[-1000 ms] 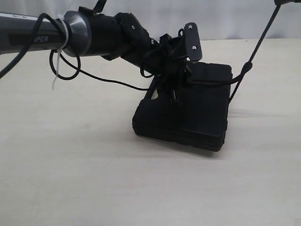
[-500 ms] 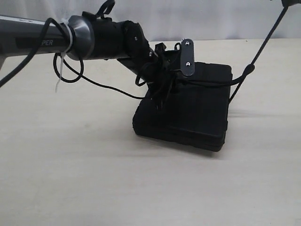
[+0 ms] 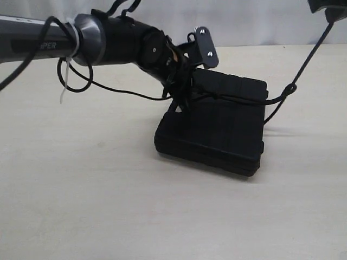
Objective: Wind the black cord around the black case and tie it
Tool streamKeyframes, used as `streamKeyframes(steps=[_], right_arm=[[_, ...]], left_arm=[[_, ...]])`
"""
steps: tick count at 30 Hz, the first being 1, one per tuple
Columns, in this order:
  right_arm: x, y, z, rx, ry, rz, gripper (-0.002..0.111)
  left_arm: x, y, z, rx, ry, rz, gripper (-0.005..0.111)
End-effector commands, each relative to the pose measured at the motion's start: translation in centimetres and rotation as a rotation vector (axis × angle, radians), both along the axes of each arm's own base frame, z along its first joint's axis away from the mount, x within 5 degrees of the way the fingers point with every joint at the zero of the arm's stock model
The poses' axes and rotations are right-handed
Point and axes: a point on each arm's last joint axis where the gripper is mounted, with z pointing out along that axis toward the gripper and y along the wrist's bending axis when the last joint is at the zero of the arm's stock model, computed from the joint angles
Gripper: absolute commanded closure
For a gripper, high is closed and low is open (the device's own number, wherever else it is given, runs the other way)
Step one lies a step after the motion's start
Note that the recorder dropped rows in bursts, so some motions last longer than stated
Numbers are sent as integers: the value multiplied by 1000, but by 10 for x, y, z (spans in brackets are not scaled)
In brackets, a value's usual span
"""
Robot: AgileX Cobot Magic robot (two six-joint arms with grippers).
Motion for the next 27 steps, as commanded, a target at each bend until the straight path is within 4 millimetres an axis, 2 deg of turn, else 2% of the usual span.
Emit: streamKeyframes(steps=[1, 4, 7, 9, 11, 15, 18, 24, 27], right_arm=[[10, 1, -16, 14, 42, -3, 104], [15, 2, -26, 17, 53, -2, 104], [18, 3, -32, 33, 69, -1, 104], [17, 3, -32, 30, 77, 2, 104], [16, 3, -32, 34, 83, 2, 104], [16, 3, -32, 34, 88, 2, 104], [16, 3, -32, 34, 88, 2, 104], [16, 4, -32, 39, 87, 5, 104], [16, 4, -32, 39, 87, 5, 104]], left_arm=[[-4, -4, 35, -122, -62, 3, 107], [-15, -9, 32, -62, -33, -120, 107], [-31, -22, 20, 61, -66, -417, 107], [-36, -31, 13, 91, -122, -544, 104], [-36, -37, 9, 94, -174, -561, 95], [-29, -44, -1, 95, -243, -518, 70], [-24, -45, -7, 90, -278, -477, 61], [-20, -44, -19, 123, -284, -481, 63], [-19, -42, -21, 160, -296, -502, 82]])
